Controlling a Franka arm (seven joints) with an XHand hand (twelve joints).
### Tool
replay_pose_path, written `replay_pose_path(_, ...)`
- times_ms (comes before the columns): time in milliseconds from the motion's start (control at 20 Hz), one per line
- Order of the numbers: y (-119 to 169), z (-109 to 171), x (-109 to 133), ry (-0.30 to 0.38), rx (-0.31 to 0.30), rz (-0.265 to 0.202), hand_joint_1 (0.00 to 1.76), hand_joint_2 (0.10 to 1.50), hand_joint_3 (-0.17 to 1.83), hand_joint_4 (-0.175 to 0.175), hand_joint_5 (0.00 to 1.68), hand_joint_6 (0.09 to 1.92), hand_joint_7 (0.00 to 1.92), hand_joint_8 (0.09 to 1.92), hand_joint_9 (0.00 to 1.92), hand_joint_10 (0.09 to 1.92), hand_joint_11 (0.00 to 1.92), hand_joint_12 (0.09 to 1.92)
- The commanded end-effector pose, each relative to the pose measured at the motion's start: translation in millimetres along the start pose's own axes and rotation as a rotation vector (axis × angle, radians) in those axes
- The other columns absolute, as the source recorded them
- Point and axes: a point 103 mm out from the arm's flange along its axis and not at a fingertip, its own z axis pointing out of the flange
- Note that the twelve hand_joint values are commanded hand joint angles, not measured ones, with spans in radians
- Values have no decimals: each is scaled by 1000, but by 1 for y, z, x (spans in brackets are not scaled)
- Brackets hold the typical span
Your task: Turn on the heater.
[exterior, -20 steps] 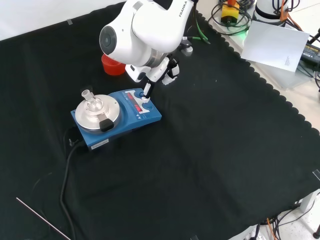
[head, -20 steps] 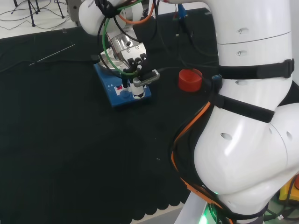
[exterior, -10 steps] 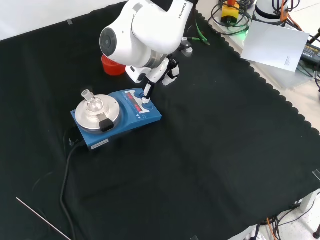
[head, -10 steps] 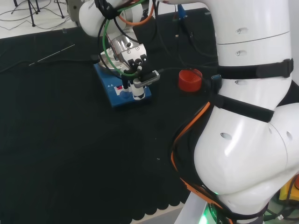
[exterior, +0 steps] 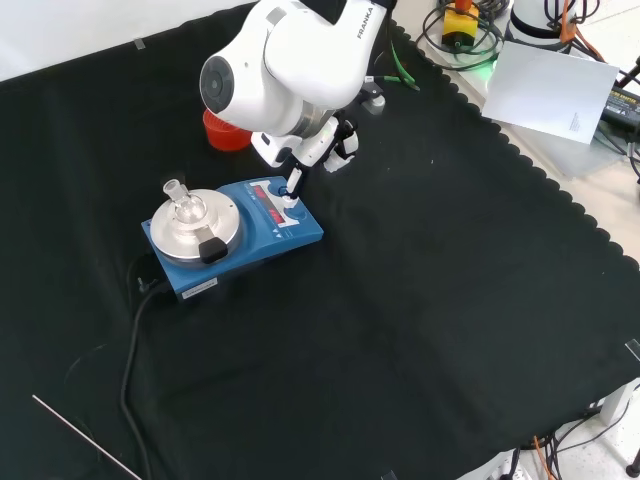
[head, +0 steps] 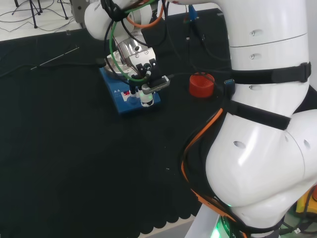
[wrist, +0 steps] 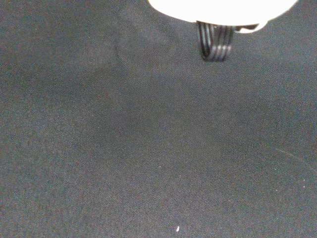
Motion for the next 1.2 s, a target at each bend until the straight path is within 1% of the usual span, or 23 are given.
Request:
replay_pose_path(50, 1, 2, 0, -3, 3, -1, 1502, 582, 1211, -42, 352, 87, 1813, 1792, 1920, 1692, 1822, 1550)
replay_pose_path(350, 4, 5, -1, -4, -1, -4, 1503, 582, 1212, -42, 354, 87, 1814, 1790, 1920, 1690, 1821, 1550)
replay_pose_path(450, 2, 3, 0, 3, -17, -8, 1503, 581, 1212, -42, 355, 87, 1814, 1789, 1920, 1690, 1821, 1550)
replay_pose_path(600, -5, -7, 5, 4, -39, -10, 1503, 581, 1212, -43, 358, 87, 1815, 1788, 1920, 1689, 1821, 1549)
replay_pose_path(900, -29, -39, 14, 7, -101, -4, 1504, 580, 1213, -43, 362, 87, 1817, 1786, 1920, 1688, 1820, 1548)
replay_pose_path(1200, -45, -47, 12, 15, -125, 4, 1505, 579, 1213, -43, 363, 87, 1817, 1785, 1920, 1687, 1819, 1547)
